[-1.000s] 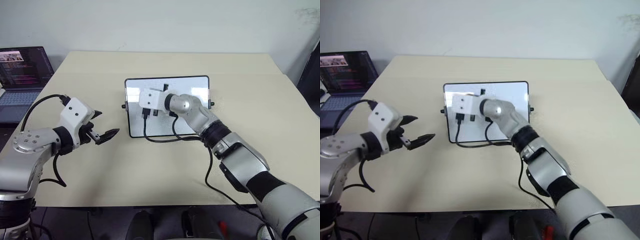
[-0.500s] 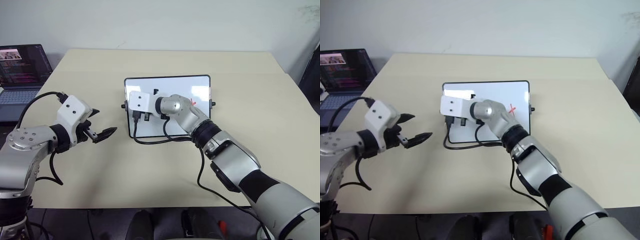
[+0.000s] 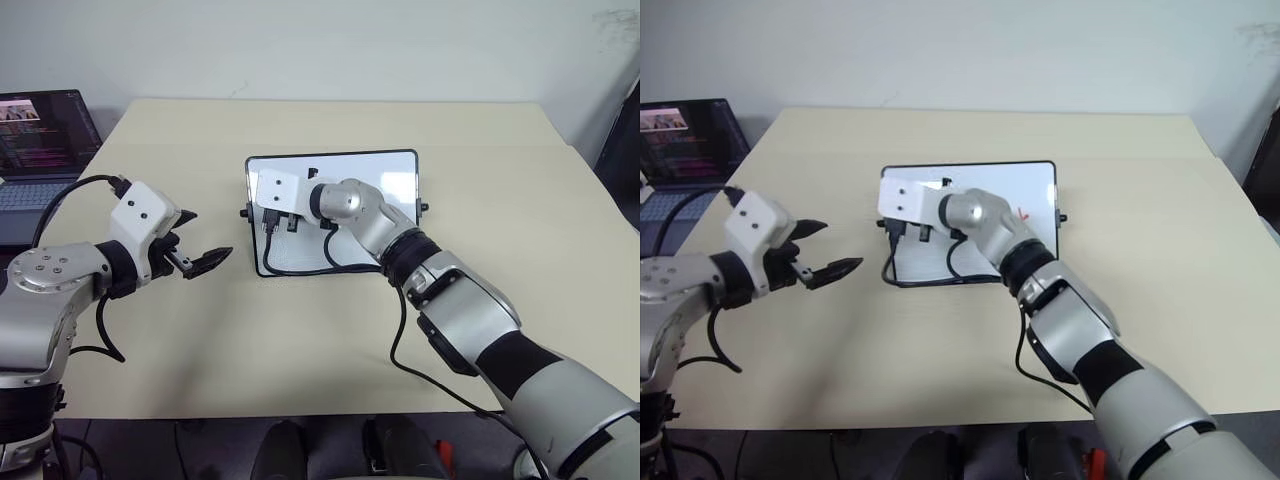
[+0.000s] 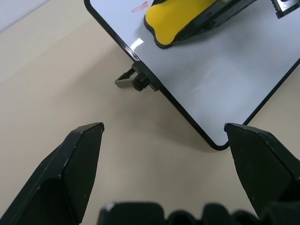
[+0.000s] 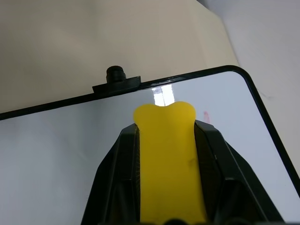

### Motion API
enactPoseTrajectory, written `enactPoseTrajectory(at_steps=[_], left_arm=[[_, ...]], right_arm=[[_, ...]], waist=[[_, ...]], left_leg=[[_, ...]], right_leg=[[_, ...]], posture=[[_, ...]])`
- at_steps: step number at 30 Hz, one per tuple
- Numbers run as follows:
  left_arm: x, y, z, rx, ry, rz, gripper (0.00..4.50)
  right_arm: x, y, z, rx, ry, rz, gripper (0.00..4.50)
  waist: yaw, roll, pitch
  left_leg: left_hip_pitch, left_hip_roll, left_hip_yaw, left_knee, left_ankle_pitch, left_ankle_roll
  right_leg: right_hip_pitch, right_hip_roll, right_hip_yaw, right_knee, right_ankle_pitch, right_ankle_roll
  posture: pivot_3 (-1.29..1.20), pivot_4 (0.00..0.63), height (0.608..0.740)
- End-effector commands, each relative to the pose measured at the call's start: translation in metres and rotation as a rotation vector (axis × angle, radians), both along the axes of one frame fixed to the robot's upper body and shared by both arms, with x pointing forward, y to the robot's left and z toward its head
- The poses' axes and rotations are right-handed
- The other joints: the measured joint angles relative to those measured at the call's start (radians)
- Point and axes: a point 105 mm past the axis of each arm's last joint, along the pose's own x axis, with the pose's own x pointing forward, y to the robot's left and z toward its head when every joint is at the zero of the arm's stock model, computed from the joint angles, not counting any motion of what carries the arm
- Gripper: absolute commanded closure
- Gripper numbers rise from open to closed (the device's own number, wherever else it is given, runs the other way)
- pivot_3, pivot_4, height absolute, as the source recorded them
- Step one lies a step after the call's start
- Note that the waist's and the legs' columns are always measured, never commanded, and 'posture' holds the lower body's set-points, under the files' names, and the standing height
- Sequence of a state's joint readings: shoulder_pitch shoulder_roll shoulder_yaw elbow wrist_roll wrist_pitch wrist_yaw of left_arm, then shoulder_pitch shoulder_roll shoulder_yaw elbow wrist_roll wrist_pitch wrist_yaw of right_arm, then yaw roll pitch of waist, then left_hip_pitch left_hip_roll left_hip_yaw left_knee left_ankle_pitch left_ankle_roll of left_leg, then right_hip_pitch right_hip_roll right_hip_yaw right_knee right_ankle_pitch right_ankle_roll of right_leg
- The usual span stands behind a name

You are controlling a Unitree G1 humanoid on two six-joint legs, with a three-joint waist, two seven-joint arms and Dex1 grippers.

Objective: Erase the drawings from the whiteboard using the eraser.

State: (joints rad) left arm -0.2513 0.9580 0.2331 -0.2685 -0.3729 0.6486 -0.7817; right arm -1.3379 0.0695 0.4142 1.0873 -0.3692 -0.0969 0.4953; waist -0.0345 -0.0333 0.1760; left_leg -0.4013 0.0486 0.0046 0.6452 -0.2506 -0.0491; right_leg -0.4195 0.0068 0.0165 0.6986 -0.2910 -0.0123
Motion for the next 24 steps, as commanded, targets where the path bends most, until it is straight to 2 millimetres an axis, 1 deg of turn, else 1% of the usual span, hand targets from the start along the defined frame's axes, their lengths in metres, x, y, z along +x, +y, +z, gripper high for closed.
enactPoseTrajectory(at_steps=[1,3,5,7,9,11,13,18,20,21,24], left_arm=[[-0.001,-0.002,0.013,0.022,-0.044,-0.017,0.0],[-0.001,-0.003,0.014,0.019,-0.045,-0.02,0.0],[-0.002,-0.004,0.013,0.017,-0.043,-0.024,0.0],[-0.003,-0.004,0.011,0.017,-0.037,-0.029,0.0],[-0.003,-0.005,0.01,0.018,-0.034,-0.04,0.0],[0.001,-0.009,0.01,0.017,-0.038,-0.057,0.0],[0.003,-0.014,0.01,0.013,-0.04,-0.082,0.0],[0.009,-0.017,0.013,0.007,-0.048,-0.115,0.0],[0.012,-0.021,0.011,-0.001,-0.053,-0.134,0.0],[0.013,-0.024,0.011,-0.007,-0.058,-0.145,0.0],[0.015,-0.033,0.011,-0.034,-0.069,-0.174,0.0]], right_arm=[[0.005,0.003,0.034,0.129,-0.111,-0.049,3.27],[0.007,0.002,0.038,0.14,-0.122,-0.059,3.27],[0.007,0.001,0.031,0.116,-0.092,-0.055,3.27],[0.006,-0.001,0.017,0.074,-0.047,-0.047,3.27],[0.005,-0.006,-0.003,0.004,0.009,-0.032,3.27],[0.004,-0.012,-0.014,-0.039,0.037,-0.021,3.27],[0.005,-0.014,-0.008,0.001,0.037,-0.027,3.27],[0.006,-0.024,0.034,0.265,0.079,-0.036,3.27],[0.0,-0.036,0.051,0.404,0.126,-0.025,3.27],[-0.005,-0.043,0.056,0.453,0.148,-0.022,3.27],[-0.022,-0.061,0.062,0.555,0.207,-0.018,3.27]], waist=[[0.0,0.0,0.0],[0.0,0.0,0.0],[0.0,0.0,0.0],[0.0,0.0,0.0],[0.0,0.0,0.0],[0.0,0.0,0.0],[0.001,-0.001,0.0],[0.005,-0.001,0.0],[0.005,-0.001,0.0],[0.005,-0.001,0.0],[0.005,-0.001,0.0]], left_leg=[[0.0,0.0,0.0,0.0,0.0,0.0],[0.0,0.0,0.0,0.0,0.0,0.0],[0.0,0.0,0.0,0.0,0.0,0.0],[0.0,0.0,0.001,0.0,0.0,0.0],[0.0,0.0,0.001,0.0,0.0,0.0],[0.0,0.0,0.0,0.0,0.0,0.0],[0.001,0.0,0.0,0.0,0.0,0.0],[0.001,-0.001,-0.001,0.001,0.0,0.0],[0.001,-0.001,0.0,0.001,0.0,0.0],[0.0,-0.001,-0.001,0.001,0.0,0.0],[-0.001,0.0,-0.001,0.0,0.0,0.0]], right_leg=[[0.0,0.0,0.0,0.0,0.0,0.0],[0.0,0.0,0.0,0.0,0.0,0.0],[0.0,0.0,0.0,0.0,0.0,0.0],[0.0,0.0,0.001,-0.001,0.0,0.0],[0.0,0.0,0.001,-0.001,0.0,0.0],[0.0,0.0,0.0,-0.001,0.0,0.0],[0.001,0.0,0.0,0.0,0.0,0.0],[0.001,0.0,-0.001,0.002,0.0,0.0],[0.001,0.0,0.0,0.001,0.0,0.0],[0.001,0.0,-0.001,0.001,0.0,0.0],[0.001,0.0,-0.001,-0.001,0.0,0.0]], posture=[[0.0,0.15,0.74],[0.0,0.15,0.74],[0.0,0.15,0.74],[0.0,0.15,0.74],[0.0,0.15,0.74],[0.0,0.15,0.74],[0.0,0.15,0.74],[0.0,0.15,0.74],[0.0,0.15,0.74],[0.0,0.15,0.74],[0.0,0.15,0.74]])
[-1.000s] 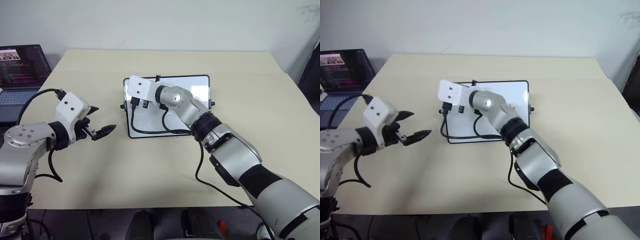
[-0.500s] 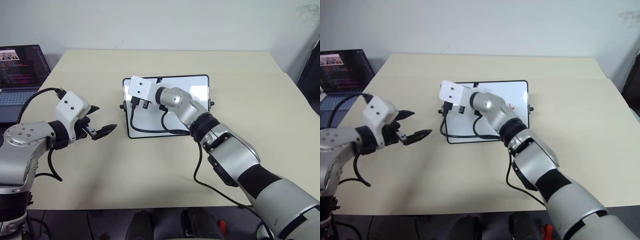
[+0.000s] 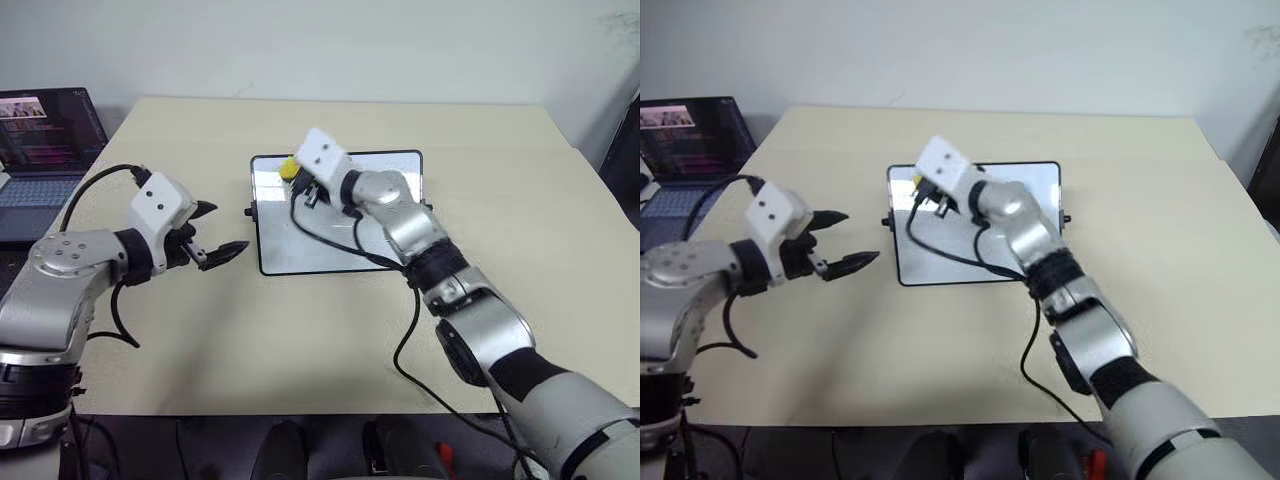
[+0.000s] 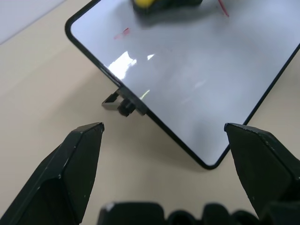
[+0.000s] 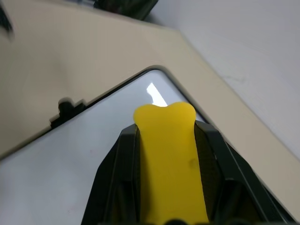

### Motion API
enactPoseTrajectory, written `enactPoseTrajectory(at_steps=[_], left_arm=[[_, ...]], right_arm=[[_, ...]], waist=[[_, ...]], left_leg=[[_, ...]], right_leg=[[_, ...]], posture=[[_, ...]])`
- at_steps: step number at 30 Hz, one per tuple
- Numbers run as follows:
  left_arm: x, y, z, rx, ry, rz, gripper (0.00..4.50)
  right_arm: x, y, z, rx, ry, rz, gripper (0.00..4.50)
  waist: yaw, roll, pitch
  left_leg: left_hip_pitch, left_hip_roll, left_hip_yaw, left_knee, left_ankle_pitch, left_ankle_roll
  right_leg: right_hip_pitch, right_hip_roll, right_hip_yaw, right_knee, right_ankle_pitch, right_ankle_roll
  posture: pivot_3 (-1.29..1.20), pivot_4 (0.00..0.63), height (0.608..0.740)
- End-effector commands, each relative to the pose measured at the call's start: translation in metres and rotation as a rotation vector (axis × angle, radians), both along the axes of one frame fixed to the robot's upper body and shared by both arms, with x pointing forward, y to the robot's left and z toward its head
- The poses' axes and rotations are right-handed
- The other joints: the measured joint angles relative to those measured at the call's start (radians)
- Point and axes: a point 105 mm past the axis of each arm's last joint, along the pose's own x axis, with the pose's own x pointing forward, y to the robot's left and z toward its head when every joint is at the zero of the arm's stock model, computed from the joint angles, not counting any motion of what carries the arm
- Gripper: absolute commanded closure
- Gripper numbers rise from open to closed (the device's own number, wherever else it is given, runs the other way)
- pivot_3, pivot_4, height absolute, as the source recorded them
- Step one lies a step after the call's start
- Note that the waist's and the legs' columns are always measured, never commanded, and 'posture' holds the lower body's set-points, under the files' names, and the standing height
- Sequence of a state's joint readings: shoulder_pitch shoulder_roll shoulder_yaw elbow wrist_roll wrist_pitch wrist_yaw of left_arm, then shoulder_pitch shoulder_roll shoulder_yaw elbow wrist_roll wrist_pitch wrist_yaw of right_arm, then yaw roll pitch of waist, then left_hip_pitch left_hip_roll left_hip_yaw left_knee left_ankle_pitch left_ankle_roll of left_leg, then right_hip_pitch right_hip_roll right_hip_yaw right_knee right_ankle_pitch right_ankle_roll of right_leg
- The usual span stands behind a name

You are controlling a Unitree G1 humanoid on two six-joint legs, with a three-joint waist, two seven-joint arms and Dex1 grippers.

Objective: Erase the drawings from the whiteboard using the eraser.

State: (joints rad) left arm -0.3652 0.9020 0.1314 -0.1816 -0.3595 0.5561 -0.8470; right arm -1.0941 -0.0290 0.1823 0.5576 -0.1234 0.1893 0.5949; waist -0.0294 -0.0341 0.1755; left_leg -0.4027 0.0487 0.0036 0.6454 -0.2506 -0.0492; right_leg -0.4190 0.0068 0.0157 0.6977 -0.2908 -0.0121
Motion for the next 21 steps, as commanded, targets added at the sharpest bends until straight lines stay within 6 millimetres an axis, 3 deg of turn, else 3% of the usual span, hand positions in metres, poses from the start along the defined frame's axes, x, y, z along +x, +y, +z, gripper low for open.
enactPoseTrajectory(at_steps=[1,4,6,11,14,21], left_arm=[[0.001,-0.01,0.011,-0.024,-0.057,-0.043,0.0],[-0.003,-0.018,0.01,-0.053,-0.071,-0.09,0.0],[-0.006,-0.022,0.009,-0.058,-0.07,-0.12,0.0],[-0.008,-0.027,0.008,-0.059,-0.055,-0.158,0.0],[-0.006,-0.03,0.003,-0.056,-0.031,-0.18,0.0],[0.007,-0.037,0.011,-0.073,-0.056,-0.177,0.0]], right_arm=[[-0.03,-0.021,0.022,0.144,0.027,0.031,3.27],[-0.065,-0.064,-0.001,0.144,0.099,-0.024,3.27],[-0.078,-0.088,-0.018,0.121,0.151,-0.091,3.28],[-0.107,-0.126,-0.058,0.023,0.263,-0.202,3.28],[-0.114,-0.132,-0.07,0.002,0.287,-0.239,3.28],[-0.11,-0.133,-0.062,-0.027,0.212,-0.291,3.29]], waist=[[0.0,0.0,0.0],[0.005,0.0,0.0],[0.006,0.0,0.0],[-0.004,0.0,0.0],[-0.006,0.0,0.0],[-0.004,0.0,0.0]], left_leg=[[0.0,0.0,0.0,0.0,0.0,0.0],[-0.003,0.0,-0.001,0.0,0.0,0.0],[-0.005,-0.001,-0.002,0.0,-0.001,0.0],[0.001,-0.002,0.0,0.001,0.0,0.0],[0.008,-0.002,-0.001,0.001,0.0,0.0],[0.009,-0.001,0.0,0.001,0.0,0.0]], right_leg=[[0.0,0.0,0.0,0.0,0.0,0.0],[-0.001,0.0,0.0,-0.001,-0.001,0.001],[-0.002,0.0,0.0,-0.002,-0.001,0.001],[0.001,0.0,0.001,0.0,-0.001,0.002],[0.007,0.007,0.001,0.0,-0.002,0.003],[0.008,0.01,0.0,0.0,-0.003,0.004]], posture=[[0.0,0.15,0.74],[0.0,0.15,0.74],[0.0,0.15,0.74],[0.0,0.15,0.74],[0.0,0.15,0.74],[0.0,0.15,0.74]])
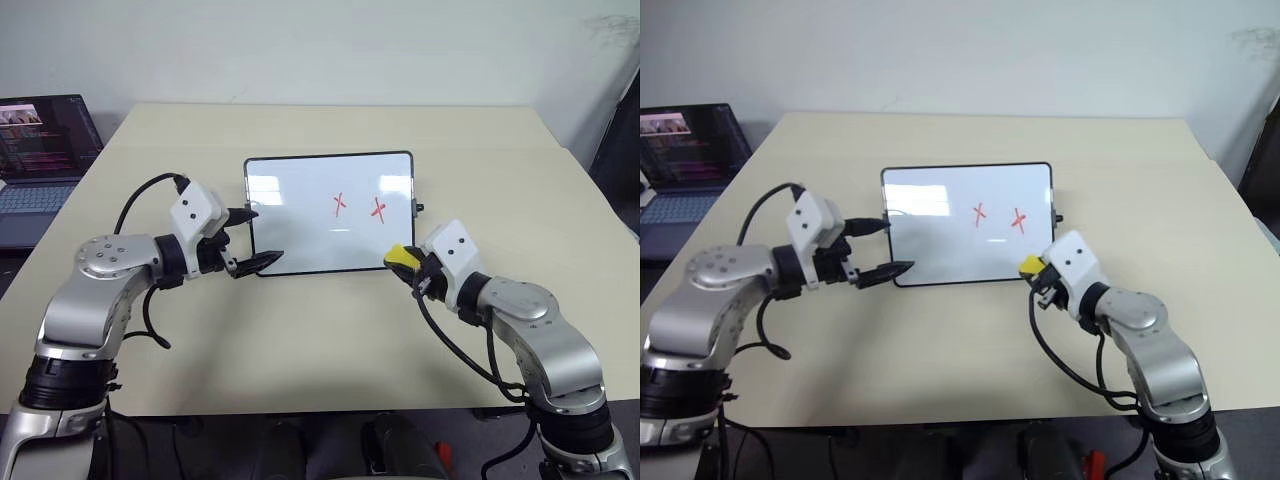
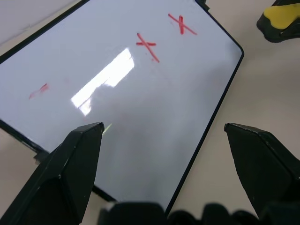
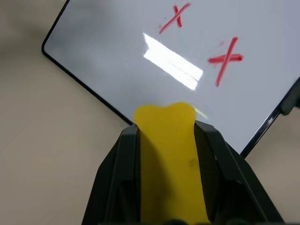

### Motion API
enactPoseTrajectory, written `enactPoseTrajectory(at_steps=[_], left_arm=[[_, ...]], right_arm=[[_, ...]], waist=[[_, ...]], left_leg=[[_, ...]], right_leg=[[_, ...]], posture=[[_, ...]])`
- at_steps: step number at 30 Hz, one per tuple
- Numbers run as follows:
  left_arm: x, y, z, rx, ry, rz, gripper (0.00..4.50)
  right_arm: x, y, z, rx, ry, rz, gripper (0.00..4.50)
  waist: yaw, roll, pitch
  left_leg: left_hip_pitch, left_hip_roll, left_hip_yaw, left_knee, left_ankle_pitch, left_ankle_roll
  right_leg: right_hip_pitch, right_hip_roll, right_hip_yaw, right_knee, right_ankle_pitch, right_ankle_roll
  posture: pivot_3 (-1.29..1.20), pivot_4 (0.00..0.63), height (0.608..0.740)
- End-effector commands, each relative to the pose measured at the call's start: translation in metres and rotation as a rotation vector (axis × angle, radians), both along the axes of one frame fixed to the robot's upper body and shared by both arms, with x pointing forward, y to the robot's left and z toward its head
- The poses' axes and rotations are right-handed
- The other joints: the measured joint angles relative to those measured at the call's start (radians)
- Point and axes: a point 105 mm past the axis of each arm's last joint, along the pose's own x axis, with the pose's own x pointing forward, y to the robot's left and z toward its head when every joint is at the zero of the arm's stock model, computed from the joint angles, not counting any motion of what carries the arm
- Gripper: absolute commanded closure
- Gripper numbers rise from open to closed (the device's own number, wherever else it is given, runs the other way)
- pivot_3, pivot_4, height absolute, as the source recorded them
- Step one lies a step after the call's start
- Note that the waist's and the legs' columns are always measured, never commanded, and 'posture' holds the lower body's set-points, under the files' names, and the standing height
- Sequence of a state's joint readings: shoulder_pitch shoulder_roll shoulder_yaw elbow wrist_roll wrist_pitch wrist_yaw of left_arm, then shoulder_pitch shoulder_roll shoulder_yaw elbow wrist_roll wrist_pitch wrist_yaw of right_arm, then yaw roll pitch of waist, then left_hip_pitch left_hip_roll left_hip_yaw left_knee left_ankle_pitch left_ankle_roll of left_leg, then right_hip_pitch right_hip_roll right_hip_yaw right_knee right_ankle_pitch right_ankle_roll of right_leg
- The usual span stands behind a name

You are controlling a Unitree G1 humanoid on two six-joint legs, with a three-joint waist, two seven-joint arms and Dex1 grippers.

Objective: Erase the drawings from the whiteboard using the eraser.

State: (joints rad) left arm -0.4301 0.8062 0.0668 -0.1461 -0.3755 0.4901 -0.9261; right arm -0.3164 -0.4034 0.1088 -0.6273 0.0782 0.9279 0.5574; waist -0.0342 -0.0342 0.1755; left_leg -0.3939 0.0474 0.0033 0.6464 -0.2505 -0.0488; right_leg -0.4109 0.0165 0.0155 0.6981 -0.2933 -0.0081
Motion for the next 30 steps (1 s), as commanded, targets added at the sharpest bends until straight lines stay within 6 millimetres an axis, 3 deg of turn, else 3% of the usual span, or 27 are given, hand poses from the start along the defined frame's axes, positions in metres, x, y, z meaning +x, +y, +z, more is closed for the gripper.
enactPoseTrajectory(at_steps=[1,7,18,25,30], left_arm=[[0.006,-0.002,0.014,0.003,-0.056,0.0,0.0],[0.004,-0.008,0.011,0.019,-0.048,-0.016,0.0],[-0.004,0.008,0.004,-0.005,-0.03,0.093,0.0],[0.003,0.035,0.006,-0.004,-0.055,0.267,0.0],[0.004,0.046,0.006,0.016,-0.055,0.298,0.0]], right_arm=[[-0.002,0.003,0.015,-0.019,-0.085,0.0,3.29],[-0.002,0.004,0.009,-0.037,-0.069,0.006,3.29],[-0.004,0.013,0.007,-0.049,-0.065,0.082,3.29],[0.027,0.056,0.038,-0.025,-0.213,0.145,3.29],[0.072,0.115,0.069,-0.145,-0.358,0.246,3.29]], waist=[[0.002,0.0,0.0],[0.002,0.0,0.0],[0.003,0.0,0.0],[-0.006,0.0,0.0],[-0.013,0.0,0.0]], left_leg=[[0.0,0.0,0.0,0.0,0.0,0.0],[-0.002,-0.001,-0.001,0.0,0.0,0.0],[-0.002,0.0,-0.001,0.0,0.0,0.0],[0.0,0.0,-0.001,0.0,0.0,0.0],[0.0,0.0,-0.001,0.0,0.0,0.0]], right_leg=[[0.0,0.0,0.0,0.0,0.0,0.0],[0.0,-0.001,0.001,-0.003,0.001,-0.002],[0.0,-0.001,0.0,-0.002,0.001,-0.002],[0.0,-0.001,0.001,-0.001,0.001,-0.002],[-0.001,-0.001,0.001,-0.001,0.002,-0.003]], posture=[[0.0,0.15,0.74],[0.0,0.15,0.74],[0.0,0.15,0.74],[0.0,0.15,0.74],[0.0,0.15,0.74]])
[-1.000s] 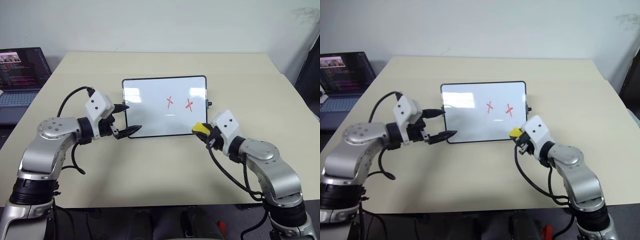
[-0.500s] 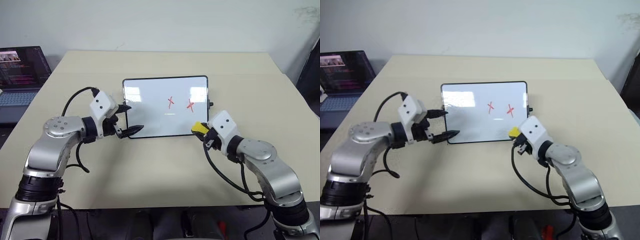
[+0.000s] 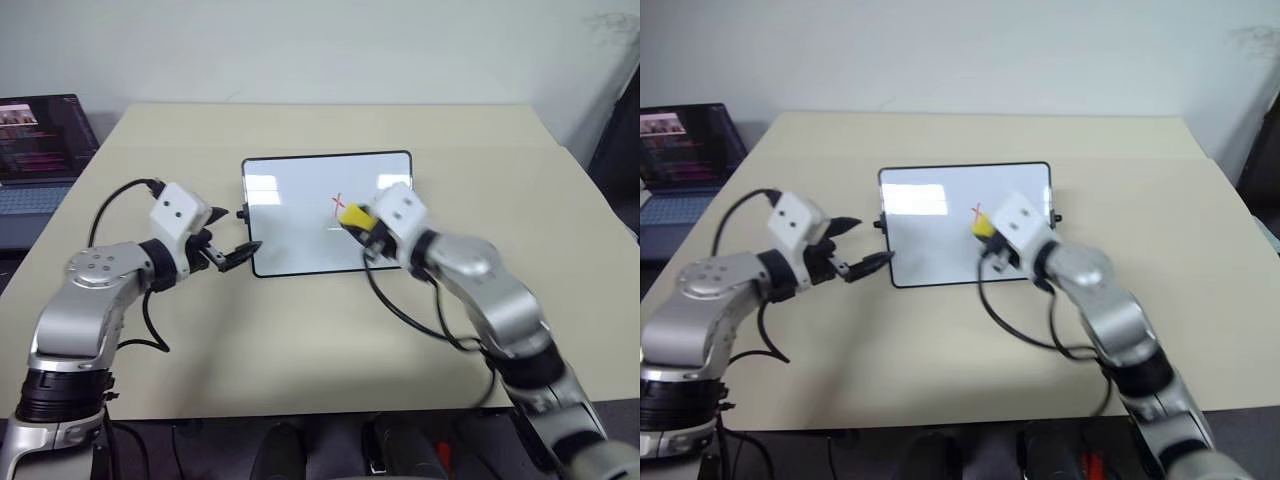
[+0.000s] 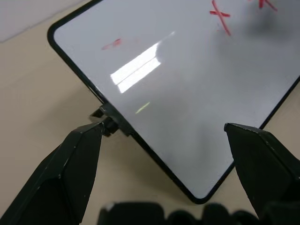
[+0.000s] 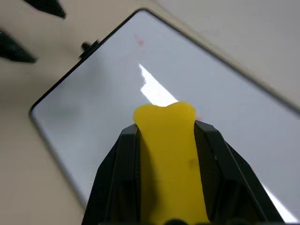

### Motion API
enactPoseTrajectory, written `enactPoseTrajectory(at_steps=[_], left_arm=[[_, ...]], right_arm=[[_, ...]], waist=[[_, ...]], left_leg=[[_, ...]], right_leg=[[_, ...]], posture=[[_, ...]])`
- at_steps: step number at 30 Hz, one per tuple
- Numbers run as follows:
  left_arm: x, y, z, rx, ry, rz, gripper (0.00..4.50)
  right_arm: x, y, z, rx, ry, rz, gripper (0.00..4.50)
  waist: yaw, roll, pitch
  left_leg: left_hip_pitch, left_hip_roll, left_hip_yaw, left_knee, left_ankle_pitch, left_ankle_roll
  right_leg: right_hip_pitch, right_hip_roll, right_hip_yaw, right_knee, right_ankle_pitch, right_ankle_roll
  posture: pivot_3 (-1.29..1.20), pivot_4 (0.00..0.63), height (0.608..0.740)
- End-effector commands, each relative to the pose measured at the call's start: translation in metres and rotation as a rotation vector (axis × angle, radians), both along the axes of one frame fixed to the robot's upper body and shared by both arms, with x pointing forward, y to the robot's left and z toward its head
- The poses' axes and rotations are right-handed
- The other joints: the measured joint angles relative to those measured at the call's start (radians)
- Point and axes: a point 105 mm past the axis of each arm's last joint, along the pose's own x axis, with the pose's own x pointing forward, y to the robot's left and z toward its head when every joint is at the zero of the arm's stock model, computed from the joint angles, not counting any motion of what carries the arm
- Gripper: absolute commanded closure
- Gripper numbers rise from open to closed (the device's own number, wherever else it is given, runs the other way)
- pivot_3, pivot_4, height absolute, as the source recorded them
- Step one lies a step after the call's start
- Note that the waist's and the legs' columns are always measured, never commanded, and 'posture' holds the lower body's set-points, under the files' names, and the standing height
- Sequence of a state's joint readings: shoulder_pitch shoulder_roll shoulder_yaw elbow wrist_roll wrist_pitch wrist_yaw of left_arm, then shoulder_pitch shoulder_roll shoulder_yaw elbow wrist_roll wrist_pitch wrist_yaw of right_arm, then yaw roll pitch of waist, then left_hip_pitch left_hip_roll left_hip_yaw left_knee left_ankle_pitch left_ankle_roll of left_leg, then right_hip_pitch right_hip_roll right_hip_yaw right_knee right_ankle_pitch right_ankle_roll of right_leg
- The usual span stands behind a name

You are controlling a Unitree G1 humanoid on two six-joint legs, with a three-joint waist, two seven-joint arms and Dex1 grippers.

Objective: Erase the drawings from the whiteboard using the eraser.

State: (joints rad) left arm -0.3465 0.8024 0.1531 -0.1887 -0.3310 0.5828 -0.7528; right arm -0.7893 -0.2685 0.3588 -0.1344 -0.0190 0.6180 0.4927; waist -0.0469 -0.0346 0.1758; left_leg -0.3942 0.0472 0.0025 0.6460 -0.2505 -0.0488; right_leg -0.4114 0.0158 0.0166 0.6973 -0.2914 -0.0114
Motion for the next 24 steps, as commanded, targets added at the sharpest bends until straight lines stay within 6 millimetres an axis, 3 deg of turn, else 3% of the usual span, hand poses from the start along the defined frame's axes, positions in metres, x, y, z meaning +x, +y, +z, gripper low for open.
enactPoseTrajectory(at_steps=[1,7,11,14,21,24], left_arm=[[0.0,0.011,0.013,0.023,-0.045,0.031,0.0],[-0.003,0.013,0.015,0.037,-0.04,0.019,0.0],[-0.007,0.011,0.015,0.049,-0.029,-0.011,0.0],[-0.008,0.01,0.014,0.049,-0.026,-0.016,0.0],[-0.009,0.005,0.015,0.051,-0.028,-0.036,0.0],[-0.008,0.004,0.016,0.051,-0.032,-0.038,0.0]], right_arm=[[0.02,0.031,0.015,-0.094,-0.116,0.062,3.29],[0.038,0.072,0.021,-0.192,-0.164,0.147,3.29],[0.048,0.089,0.027,-0.186,-0.158,0.154,3.29],[0.055,0.092,0.023,-0.197,-0.146,0.142,3.3],[0.058,0.085,-0.014,-0.295,-0.01,0.181,3.3],[0.06,0.085,-0.01,-0.275,-0.03,0.171,3.3]], waist=[[-0.001,0.0,0.0],[0.006,0.0,0.0],[0.006,0.0,0.0],[0.006,0.0,0.0],[0.013,-0.001,-0.001],[0.013,-0.001,-0.001]], left_leg=[[0.0,0.0,0.0,0.0,0.0,0.0],[-0.007,0.002,0.0,0.0,0.0,0.0],[-0.009,0.002,0.002,0.0,0.0,0.0],[-0.009,0.002,0.001,0.0,0.0,0.0],[-0.008,0.002,0.002,0.0,0.0,0.0],[-0.007,0.002,0.001,0.0,0.0,0.0]], right_leg=[[0.0,0.0,0.0,0.0,0.0,0.0],[-0.005,-0.003,0.0,-0.002,0.0,-0.001],[-0.009,-0.007,0.002,0.0,0.0,-0.001],[-0.009,-0.007,0.001,0.0,0.0,-0.001],[-0.008,-0.007,0.001,0.001,0.0,-0.001],[-0.008,-0.007,0.001,0.002,0.0,-0.001]], posture=[[0.0,0.15,0.74],[0.0,0.15,0.74],[0.0,0.15,0.74],[0.0,0.15,0.74],[0.0,0.15,0.74],[0.0,0.15,0.74]])
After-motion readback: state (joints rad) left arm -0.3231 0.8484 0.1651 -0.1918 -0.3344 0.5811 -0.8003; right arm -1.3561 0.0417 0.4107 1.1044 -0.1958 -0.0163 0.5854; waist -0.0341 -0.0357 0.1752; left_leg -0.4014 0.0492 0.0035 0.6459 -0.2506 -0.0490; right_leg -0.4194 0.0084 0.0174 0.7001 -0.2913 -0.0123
